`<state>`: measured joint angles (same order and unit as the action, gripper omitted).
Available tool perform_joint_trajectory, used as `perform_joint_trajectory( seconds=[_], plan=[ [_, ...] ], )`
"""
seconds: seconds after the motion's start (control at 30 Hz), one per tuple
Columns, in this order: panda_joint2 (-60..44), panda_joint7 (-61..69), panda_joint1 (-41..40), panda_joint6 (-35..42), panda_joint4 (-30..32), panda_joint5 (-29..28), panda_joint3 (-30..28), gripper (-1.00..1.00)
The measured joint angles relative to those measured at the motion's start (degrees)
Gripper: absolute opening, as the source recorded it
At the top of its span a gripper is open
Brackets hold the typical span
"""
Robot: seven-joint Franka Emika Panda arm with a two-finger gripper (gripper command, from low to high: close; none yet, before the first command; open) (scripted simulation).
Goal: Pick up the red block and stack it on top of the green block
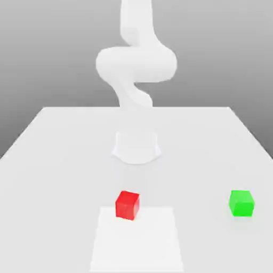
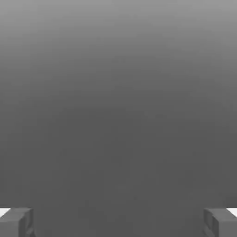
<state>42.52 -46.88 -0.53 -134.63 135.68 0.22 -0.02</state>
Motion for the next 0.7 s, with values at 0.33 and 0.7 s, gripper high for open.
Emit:
perform_joint_trajectory(
  seconds=[0.33, 0.7],
  plan=[
    [-16.2, -5.4, -2.5, -13.5, 18.7, 0.8, 0.7, 0.0],
    [-45.3, -11.8, -4.7, -36.8, 32.7, -0.4, 1.0, 0.0]
  ],
)
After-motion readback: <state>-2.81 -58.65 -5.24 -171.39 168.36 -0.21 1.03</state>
